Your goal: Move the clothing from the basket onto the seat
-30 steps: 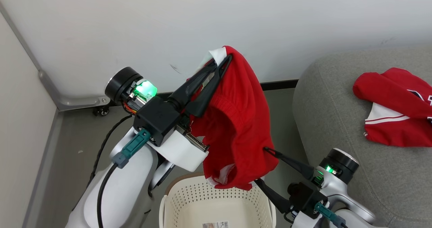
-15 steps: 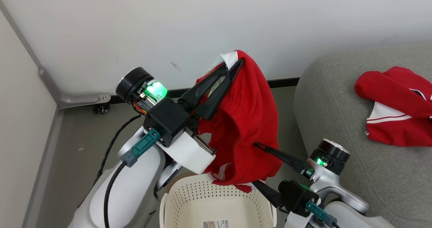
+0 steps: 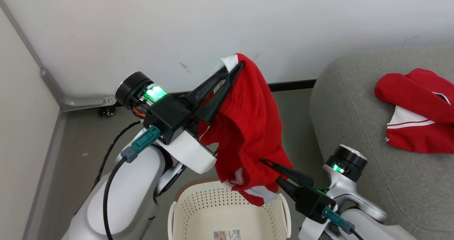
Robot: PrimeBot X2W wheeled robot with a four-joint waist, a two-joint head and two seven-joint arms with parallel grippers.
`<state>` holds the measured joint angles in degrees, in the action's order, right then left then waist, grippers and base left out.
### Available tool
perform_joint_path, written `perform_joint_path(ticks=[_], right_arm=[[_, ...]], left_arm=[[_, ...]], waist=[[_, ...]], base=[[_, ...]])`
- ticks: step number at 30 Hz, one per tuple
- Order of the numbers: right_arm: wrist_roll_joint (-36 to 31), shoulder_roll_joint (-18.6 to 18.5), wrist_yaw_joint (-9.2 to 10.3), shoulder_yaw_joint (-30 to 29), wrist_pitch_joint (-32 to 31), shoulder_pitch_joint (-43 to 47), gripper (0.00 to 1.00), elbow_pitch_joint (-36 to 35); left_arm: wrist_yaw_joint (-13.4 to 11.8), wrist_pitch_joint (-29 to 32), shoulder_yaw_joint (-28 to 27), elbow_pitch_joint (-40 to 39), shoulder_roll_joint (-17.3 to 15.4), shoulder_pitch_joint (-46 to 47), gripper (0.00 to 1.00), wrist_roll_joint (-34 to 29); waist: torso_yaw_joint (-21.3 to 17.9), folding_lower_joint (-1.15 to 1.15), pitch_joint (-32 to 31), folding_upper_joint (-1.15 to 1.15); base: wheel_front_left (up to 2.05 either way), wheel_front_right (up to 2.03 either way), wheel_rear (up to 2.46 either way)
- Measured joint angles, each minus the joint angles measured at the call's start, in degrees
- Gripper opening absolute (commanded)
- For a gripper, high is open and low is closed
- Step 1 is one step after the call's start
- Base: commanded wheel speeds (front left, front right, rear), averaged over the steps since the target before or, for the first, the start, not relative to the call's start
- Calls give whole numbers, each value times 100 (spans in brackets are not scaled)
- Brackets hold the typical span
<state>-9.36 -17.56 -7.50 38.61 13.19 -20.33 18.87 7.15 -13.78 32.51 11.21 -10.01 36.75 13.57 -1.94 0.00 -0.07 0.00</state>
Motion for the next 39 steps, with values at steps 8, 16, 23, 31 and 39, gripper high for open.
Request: perform_joint_path(ticks=[8, 16, 23, 31, 39], right_arm=[[393, 135, 0, -455, 51, 43, 0, -109], [1200, 423, 0, -969, 100, 399, 0, -394], [1653, 513, 0, -1469, 100, 536, 0, -615], [1993, 556, 0, -2125, 101, 698, 0, -936], [1936, 445, 1, -2795, 101, 738, 0, -1301]], left_arm=[[0, 68, -202, 611, -162, -202, 0, 249], [0, 70, -296, 1003, -219, -477, 0, 425], [0, 69, -312, 1215, -194, -701, 34, 698], [0, 126, -12, 1328, -245, -916, 100, 977], [0, 172, 86, 1393, -416, -1193, 100, 1260]], waist=[[-89, 0, 22, 0], [-224, 0, 28, 0], [-322, 0, 13, 0], [-388, 0, -15, 0], [-431, 0, -19, 0]], base=[[0, 0, 0], [0, 0, 0], [0, 0, 0], [0, 0, 0], [0, 0, 0]])
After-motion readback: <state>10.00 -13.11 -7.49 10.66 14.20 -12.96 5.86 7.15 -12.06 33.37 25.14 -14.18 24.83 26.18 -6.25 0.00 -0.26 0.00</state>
